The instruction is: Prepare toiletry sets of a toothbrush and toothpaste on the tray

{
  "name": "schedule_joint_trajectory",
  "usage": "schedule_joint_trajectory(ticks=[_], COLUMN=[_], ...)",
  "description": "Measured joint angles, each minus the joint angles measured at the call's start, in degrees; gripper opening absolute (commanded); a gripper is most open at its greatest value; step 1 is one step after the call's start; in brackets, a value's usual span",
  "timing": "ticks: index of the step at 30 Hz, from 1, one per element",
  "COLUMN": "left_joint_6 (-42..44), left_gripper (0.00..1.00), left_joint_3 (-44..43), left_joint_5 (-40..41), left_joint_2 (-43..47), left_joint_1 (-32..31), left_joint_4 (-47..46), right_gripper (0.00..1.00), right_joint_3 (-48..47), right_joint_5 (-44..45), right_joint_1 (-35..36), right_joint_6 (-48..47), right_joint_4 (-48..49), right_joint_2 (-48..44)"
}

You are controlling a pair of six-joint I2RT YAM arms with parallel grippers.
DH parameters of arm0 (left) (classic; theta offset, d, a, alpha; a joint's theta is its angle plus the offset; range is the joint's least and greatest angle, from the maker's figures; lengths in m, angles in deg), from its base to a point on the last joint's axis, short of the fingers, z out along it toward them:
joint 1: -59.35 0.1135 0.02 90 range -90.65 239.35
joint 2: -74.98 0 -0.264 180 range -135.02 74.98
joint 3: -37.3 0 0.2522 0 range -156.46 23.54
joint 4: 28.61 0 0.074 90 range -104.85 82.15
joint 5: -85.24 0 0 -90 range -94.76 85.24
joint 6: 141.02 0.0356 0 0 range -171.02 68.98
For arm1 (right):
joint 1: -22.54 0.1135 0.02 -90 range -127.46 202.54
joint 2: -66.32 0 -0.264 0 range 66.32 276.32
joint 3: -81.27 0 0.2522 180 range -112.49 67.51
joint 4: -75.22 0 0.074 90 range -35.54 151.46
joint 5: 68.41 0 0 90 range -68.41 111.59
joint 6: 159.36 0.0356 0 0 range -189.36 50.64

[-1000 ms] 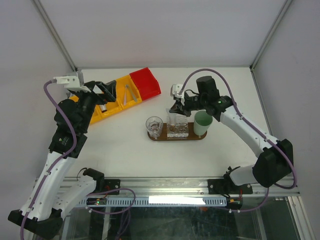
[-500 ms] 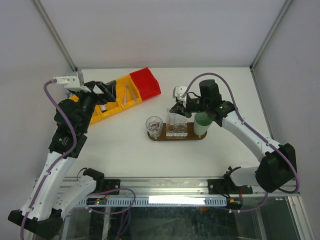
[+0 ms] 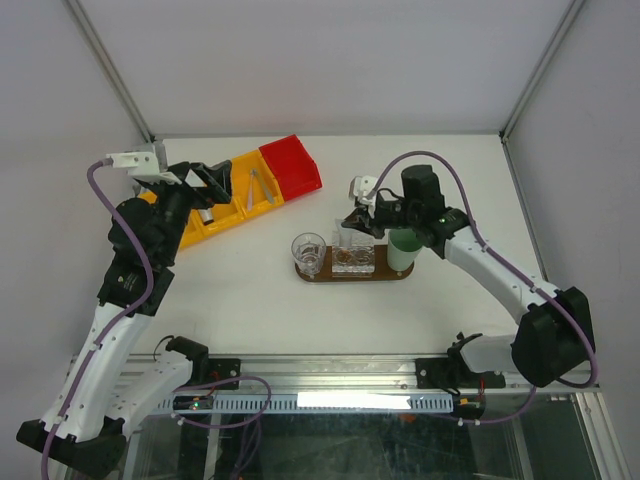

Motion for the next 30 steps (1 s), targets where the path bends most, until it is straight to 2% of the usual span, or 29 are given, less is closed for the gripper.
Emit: schedule_joint_trajectory(ticks=[30], left_joint_6=[0.0], left_gripper=[0.99], left_joint_3=[0.0], left_joint_5=[0.0], left_joint_2=[0.0], left_joint_1=[0.0], left_joint_4=[0.0], right_gripper=[0.0], right_joint_3=[3.15], right_joint_5=[-0.46], right_joint_1=[-0.48], right_joint_6=[1.7], right_joint_4=[4.48], right_joint_2=[-0.46])
